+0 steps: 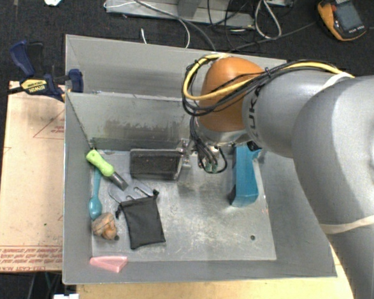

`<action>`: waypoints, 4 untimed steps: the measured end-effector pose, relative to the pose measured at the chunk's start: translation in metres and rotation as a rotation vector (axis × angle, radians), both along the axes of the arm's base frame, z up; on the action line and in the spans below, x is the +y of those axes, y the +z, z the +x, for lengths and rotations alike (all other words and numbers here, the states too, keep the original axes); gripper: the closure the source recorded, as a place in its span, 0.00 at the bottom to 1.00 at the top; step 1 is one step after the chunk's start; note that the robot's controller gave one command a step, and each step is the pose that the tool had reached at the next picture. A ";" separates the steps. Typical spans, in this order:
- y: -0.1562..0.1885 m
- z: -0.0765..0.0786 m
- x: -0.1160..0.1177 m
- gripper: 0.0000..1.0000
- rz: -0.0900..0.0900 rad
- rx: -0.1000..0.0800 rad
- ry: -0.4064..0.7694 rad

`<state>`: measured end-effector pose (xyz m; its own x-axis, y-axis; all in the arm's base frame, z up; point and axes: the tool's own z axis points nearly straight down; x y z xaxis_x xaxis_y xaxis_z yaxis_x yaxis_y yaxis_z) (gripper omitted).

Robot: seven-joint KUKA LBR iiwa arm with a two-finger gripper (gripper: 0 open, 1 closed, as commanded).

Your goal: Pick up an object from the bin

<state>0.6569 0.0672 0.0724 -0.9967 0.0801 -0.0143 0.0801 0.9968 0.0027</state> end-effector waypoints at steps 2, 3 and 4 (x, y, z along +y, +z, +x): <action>0.000 0.000 0.000 1.00 0.000 0.000 0.000; 0.000 0.000 0.000 1.00 0.000 0.000 0.000; 0.000 0.000 0.000 1.00 0.000 0.000 0.000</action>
Offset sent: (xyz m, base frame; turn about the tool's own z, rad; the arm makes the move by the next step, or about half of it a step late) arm 0.0000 0.0000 0.0000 0.0000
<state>0.6569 0.0672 0.0724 -0.9967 0.0801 -0.0143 0.0801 0.9968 0.0025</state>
